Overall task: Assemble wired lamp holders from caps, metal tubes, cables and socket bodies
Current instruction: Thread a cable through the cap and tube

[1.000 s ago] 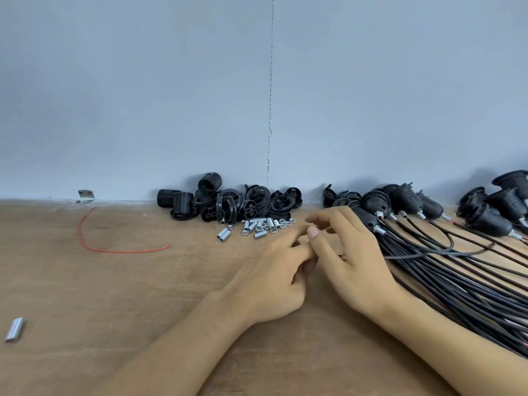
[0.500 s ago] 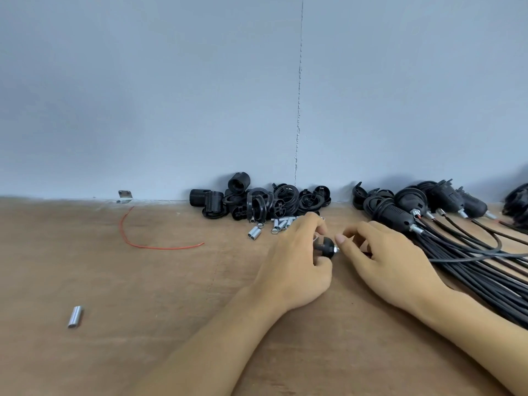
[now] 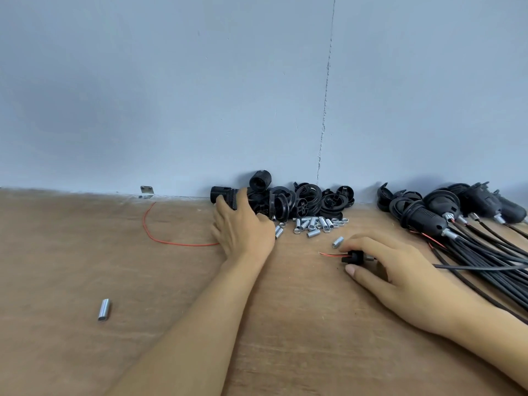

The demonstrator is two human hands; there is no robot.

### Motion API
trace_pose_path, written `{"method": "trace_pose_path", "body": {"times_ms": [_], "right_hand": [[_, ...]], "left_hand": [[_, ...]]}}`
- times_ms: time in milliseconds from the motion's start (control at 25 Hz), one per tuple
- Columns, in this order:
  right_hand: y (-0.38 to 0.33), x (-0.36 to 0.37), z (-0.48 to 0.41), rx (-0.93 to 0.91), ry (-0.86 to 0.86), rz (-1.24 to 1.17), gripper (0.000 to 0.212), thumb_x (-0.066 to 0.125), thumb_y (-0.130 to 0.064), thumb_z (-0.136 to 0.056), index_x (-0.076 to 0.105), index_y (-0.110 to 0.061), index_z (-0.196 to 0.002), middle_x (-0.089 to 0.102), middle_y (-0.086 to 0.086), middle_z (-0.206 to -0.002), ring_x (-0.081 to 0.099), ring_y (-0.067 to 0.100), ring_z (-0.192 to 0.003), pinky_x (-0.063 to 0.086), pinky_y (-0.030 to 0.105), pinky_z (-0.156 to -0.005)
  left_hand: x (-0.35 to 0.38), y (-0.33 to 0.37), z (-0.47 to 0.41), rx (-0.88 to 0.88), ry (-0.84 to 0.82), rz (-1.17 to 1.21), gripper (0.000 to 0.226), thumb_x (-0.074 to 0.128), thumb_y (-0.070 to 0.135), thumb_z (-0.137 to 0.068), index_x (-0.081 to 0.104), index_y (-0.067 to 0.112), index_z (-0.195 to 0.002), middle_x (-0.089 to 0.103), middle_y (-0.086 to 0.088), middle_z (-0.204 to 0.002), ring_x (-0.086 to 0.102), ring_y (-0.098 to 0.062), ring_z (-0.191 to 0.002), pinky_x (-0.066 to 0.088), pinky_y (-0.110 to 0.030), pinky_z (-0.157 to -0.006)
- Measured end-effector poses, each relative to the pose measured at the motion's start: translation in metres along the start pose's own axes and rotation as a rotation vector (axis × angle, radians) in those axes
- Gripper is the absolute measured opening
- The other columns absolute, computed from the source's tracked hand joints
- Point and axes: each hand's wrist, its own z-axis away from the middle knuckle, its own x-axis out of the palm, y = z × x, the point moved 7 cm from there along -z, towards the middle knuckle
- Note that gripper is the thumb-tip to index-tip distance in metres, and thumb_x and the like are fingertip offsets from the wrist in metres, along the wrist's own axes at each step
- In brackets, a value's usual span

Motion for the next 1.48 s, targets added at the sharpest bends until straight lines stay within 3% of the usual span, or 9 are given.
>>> {"method": "trace_pose_path", "body": {"times_ms": [120, 200, 400, 600, 800, 1080, 1280, 1360, 1480], "right_hand": [[-0.003, -0.001, 0.001, 0.000, -0.018, -0.024, 0.022, 0.063, -0.040, -0.092, 0.062, -0.038, -0.114, 0.060, -0.021, -0.107, 0.058, 0.005, -0.100, 0.044, 0.015, -0.081], [-0.002, -0.003, 0.001, 0.006, -0.017, -0.032, 0.021, 0.064, -0.038, -0.092, 0.062, -0.037, -0.113, 0.060, -0.021, -0.107, 0.058, 0.006, -0.100, 0.044, 0.014, -0.079], [0.000, -0.003, 0.002, 0.012, -0.022, -0.031, 0.023, 0.064, -0.036, -0.093, 0.062, -0.037, -0.116, 0.060, -0.021, -0.108, 0.057, 0.004, -0.101, 0.040, 0.011, -0.076], [0.001, -0.002, 0.002, 0.012, -0.037, -0.042, 0.024, 0.063, -0.037, -0.093, 0.062, -0.036, -0.117, 0.060, -0.020, -0.110, 0.058, 0.005, -0.103, 0.042, 0.013, -0.078], [0.002, -0.002, 0.003, 0.017, -0.035, -0.034, 0.025, 0.064, -0.036, -0.093, 0.062, -0.036, -0.118, 0.059, -0.022, -0.111, 0.056, 0.003, -0.104, 0.039, 0.011, -0.077], [0.000, -0.003, 0.003, 0.012, -0.032, -0.045, 0.024, 0.064, -0.036, -0.094, 0.061, -0.037, -0.117, 0.059, -0.021, -0.109, 0.057, 0.003, -0.103, 0.047, 0.023, -0.084], [-0.002, -0.003, 0.002, 0.005, -0.030, -0.051, 0.023, 0.064, -0.034, -0.094, 0.061, -0.036, -0.117, 0.059, -0.021, -0.109, 0.057, 0.004, -0.102, 0.049, 0.030, -0.088], [-0.003, -0.004, 0.002, 0.003, -0.028, -0.046, 0.023, 0.064, -0.034, -0.094, 0.061, -0.036, -0.117, 0.059, -0.021, -0.109, 0.057, 0.004, -0.102, 0.049, 0.031, -0.089], [-0.003, -0.004, 0.003, 0.006, -0.026, -0.045, 0.024, 0.063, -0.035, -0.093, 0.062, -0.037, -0.117, 0.058, -0.022, -0.110, 0.057, 0.004, -0.103, 0.049, 0.030, -0.089]], "left_hand": [[0.012, -0.007, -0.007, -0.028, -0.154, -0.027, 0.062, 0.046, 0.024, -0.100, 0.028, 0.028, -0.158, 0.004, -0.017, -0.169, 0.001, -0.029, -0.157, 0.001, -0.052, -0.125], [0.013, -0.009, -0.010, -0.025, -0.177, -0.025, 0.060, 0.044, 0.023, -0.100, 0.030, 0.025, -0.158, 0.012, -0.018, -0.168, 0.005, -0.030, -0.157, 0.000, -0.053, -0.126], [0.007, -0.012, -0.009, -0.061, -0.116, 0.033, 0.059, 0.052, 0.015, -0.089, 0.045, 0.017, -0.147, 0.049, -0.015, -0.146, 0.037, -0.033, -0.142, 0.014, -0.051, -0.124], [0.007, -0.013, -0.012, -0.037, -0.116, 0.088, 0.056, 0.053, 0.010, -0.085, 0.047, 0.016, -0.140, 0.042, -0.008, -0.145, 0.038, -0.029, -0.141, 0.011, -0.050, -0.125], [0.003, -0.021, -0.023, -0.021, -0.193, 0.142, 0.055, 0.051, 0.004, -0.084, 0.045, 0.017, -0.137, 0.053, -0.006, -0.135, 0.042, -0.030, -0.133, 0.027, -0.050, -0.118], [0.004, -0.022, -0.026, 0.005, -0.170, 0.263, 0.059, 0.049, 0.000, -0.082, 0.053, 0.018, -0.138, 0.052, -0.005, -0.142, 0.054, -0.028, -0.125, 0.035, -0.050, -0.116], [-0.002, -0.028, -0.031, -0.030, -0.056, 0.376, 0.038, 0.054, 0.000, -0.083, 0.058, 0.022, -0.114, 0.050, -0.005, -0.125, 0.056, -0.023, -0.100, 0.048, -0.036, -0.090], [-0.004, -0.029, -0.032, -0.042, -0.022, 0.382, 0.040, 0.058, 0.001, -0.083, 0.053, 0.021, -0.118, 0.049, -0.004, -0.119, 0.055, -0.025, -0.107, 0.048, -0.036, -0.091], [0.001, -0.031, -0.035, -0.058, -0.056, 0.354, 0.055, 0.064, 0.006, -0.083, 0.049, 0.015, -0.135, 0.054, -0.012, -0.125, 0.054, -0.034, -0.119, 0.048, -0.050, -0.102]]}}
